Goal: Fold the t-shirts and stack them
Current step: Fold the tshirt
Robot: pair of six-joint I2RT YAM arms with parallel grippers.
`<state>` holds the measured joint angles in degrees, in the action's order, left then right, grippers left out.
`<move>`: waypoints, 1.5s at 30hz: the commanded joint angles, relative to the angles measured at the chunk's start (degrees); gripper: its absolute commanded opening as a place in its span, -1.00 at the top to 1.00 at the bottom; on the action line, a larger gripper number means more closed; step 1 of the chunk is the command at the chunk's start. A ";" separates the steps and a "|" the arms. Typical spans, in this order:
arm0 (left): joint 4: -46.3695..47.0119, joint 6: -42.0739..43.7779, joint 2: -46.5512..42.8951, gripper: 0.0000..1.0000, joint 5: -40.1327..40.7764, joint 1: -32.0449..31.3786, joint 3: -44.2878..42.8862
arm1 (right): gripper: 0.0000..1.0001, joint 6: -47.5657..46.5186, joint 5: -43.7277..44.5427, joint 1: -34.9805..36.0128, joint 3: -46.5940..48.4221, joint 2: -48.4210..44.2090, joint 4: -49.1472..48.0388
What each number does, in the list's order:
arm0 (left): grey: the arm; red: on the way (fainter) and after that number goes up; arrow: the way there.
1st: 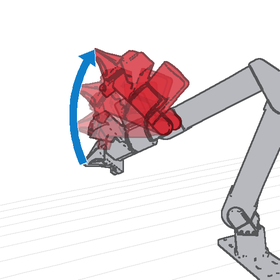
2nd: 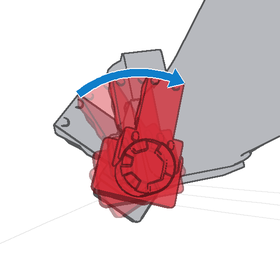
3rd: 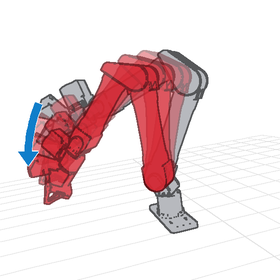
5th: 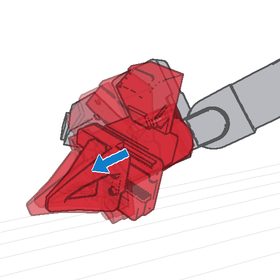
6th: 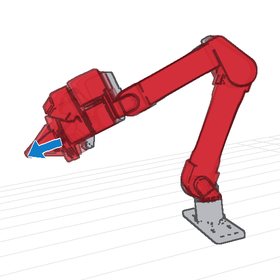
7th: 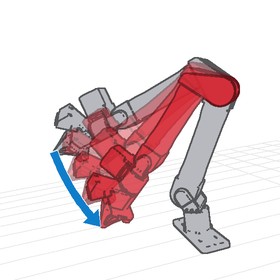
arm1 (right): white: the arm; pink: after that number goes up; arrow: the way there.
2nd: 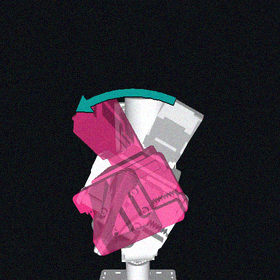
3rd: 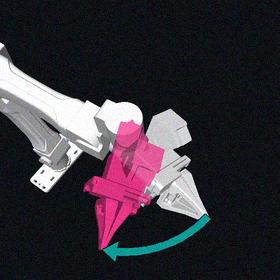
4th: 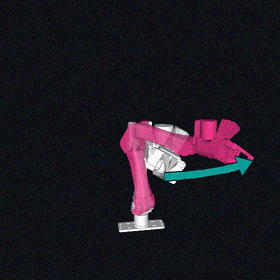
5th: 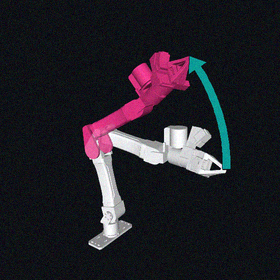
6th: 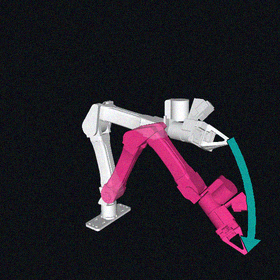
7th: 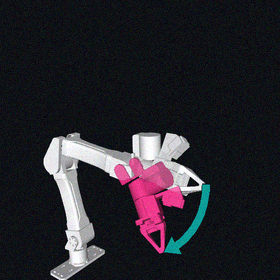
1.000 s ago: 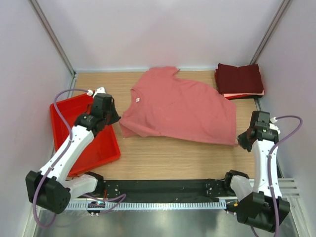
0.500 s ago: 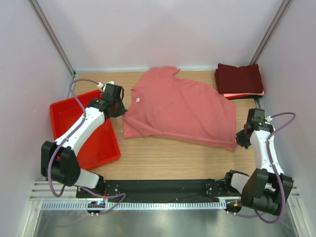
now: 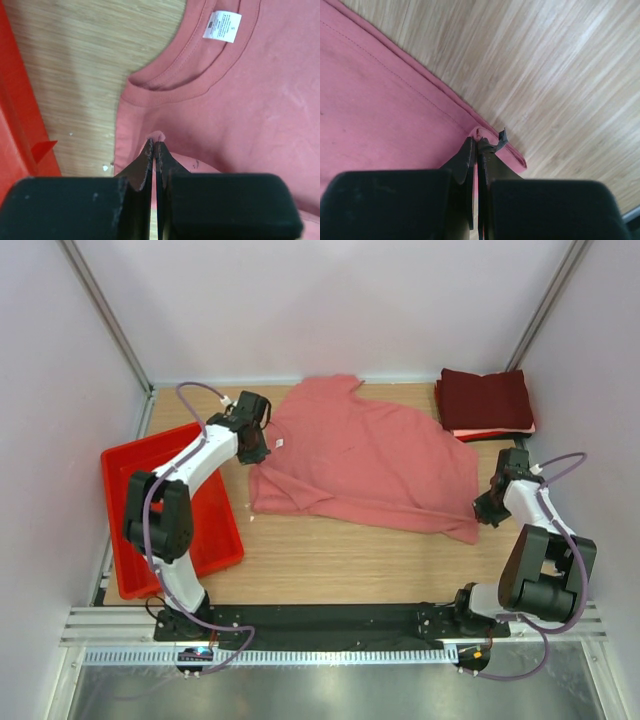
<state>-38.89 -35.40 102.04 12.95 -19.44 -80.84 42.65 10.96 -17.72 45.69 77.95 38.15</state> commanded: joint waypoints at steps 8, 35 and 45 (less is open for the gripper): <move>-3.65 1.74 7.03 0.99 4.80 -0.07 -7.67 | 0.98 -4.60 1.16 0.05 3.53 0.89 -3.88; -7.59 5.86 17.58 0.65 4.88 -0.07 -27.17 | 0.62 -7.23 -0.15 0.05 14.33 8.71 1.21; -9.98 8.06 3.81 0.00 1.75 -7.18 -15.86 | 0.05 0.76 -2.43 0.05 8.72 0.54 12.73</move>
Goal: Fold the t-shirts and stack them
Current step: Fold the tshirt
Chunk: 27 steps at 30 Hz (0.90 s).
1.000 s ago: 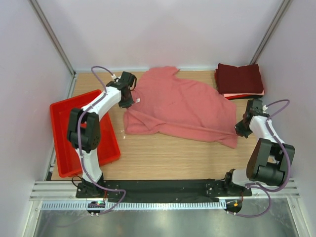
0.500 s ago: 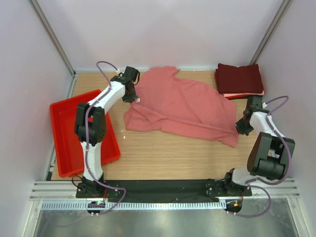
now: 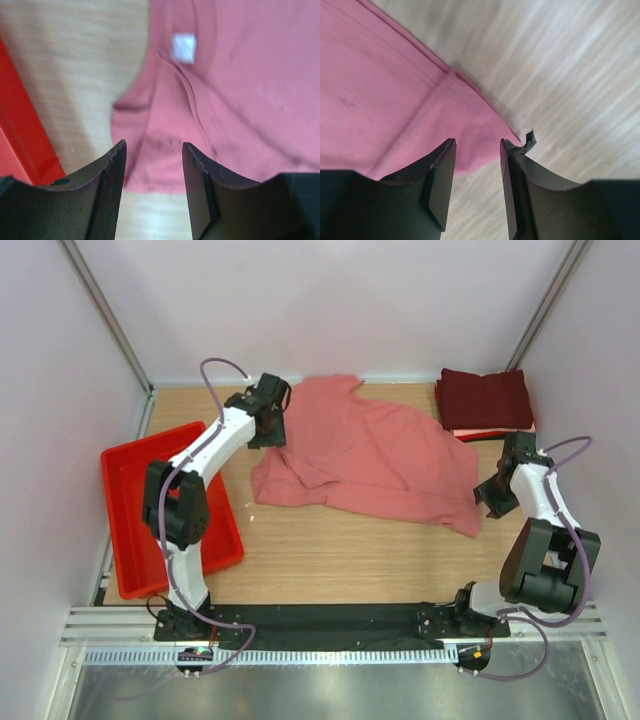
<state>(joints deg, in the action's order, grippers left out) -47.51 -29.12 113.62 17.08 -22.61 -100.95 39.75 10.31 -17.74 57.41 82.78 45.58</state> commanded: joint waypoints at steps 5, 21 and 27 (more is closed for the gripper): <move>1.97 0.65 -13.95 -0.01 -8.99 -7.62 17.24 | 0.02 5.34 0.15 0.07 -8.53 -8.95 3.20; 9.36 -4.97 -9.23 -0.22 -8.12 -7.89 26.95 | 0.01 7.98 5.86 0.07 -14.25 -3.78 -9.10; 8.49 -5.15 -6.22 -0.12 -4.79 -7.89 26.06 | 0.21 5.53 10.78 -0.02 -12.59 -0.43 -9.46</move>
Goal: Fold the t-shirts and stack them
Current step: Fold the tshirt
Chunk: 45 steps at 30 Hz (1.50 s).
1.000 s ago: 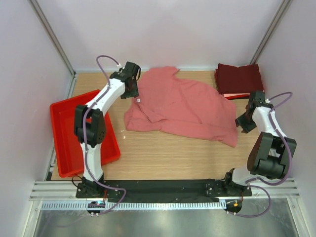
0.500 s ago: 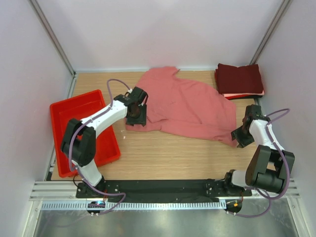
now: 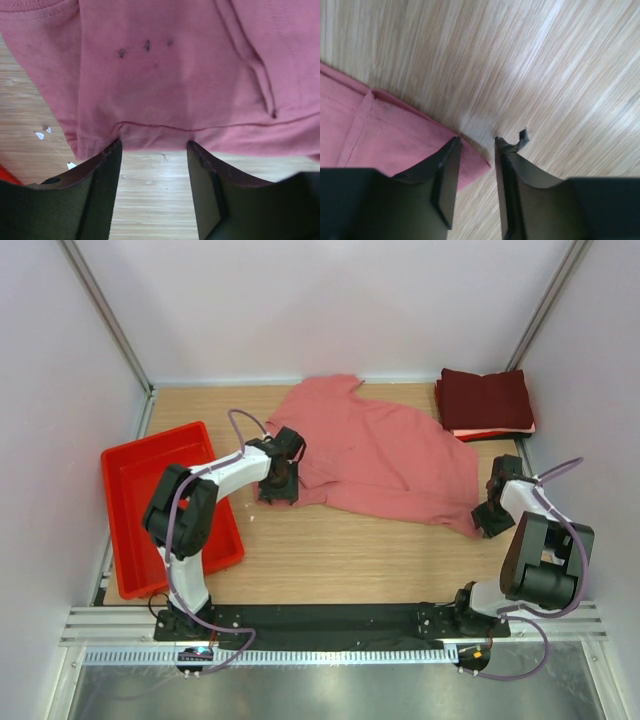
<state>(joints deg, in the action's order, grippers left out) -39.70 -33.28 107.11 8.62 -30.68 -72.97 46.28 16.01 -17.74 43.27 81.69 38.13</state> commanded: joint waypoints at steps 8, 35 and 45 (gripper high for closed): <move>-2.66 -1.09 1.44 0.45 11.41 0.18 -2.00 | 0.83 -4.70 9.03 -0.02 2.08 2.24 -2.89; -3.54 -2.14 -5.07 0.23 7.55 0.09 -2.97 | 0.04 1.97 -9.96 0.34 -0.90 -1.71 -2.34; -3.17 -6.19 2.75 0.24 14.37 0.35 -1.03 | 0.60 0.04 3.21 0.25 -1.52 2.95 -5.27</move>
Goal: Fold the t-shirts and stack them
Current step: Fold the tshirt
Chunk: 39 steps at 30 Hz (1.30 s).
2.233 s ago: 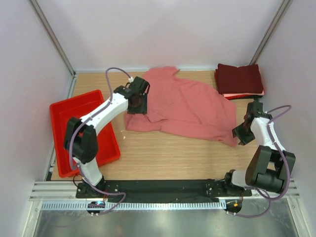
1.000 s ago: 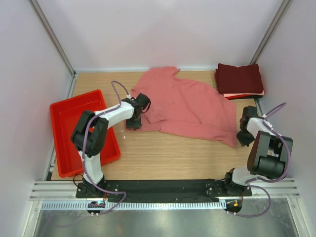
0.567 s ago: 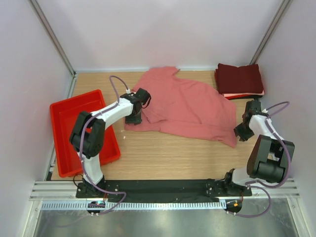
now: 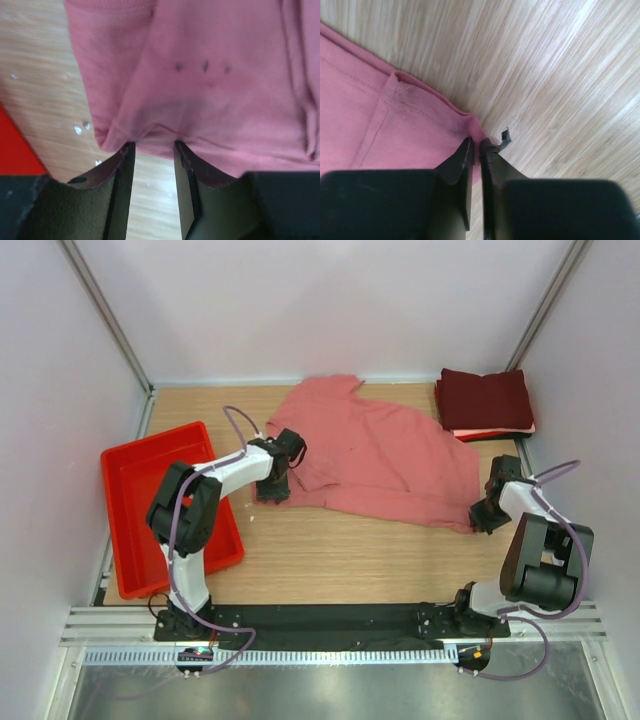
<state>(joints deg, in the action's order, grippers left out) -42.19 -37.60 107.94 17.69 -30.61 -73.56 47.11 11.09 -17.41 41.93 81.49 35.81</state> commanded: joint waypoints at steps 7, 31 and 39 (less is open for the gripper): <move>-5.09 -3.08 1.57 0.22 15.17 -1.47 1.49 | 0.98 -8.00 15.70 0.36 0.52 -1.16 -0.14; -2.99 -0.28 -0.81 -0.21 -11.97 6.35 -18.54 | 0.19 -9.59 2.71 2.64 14.48 -4.08 9.01; -0.43 -0.10 8.50 -0.28 -14.61 8.02 -24.61 | 0.10 -2.91 0.77 2.64 20.20 8.48 8.66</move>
<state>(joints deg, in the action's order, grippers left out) -44.56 -38.33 114.67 6.61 -22.15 -94.26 41.10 12.71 -14.96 59.42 86.89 43.68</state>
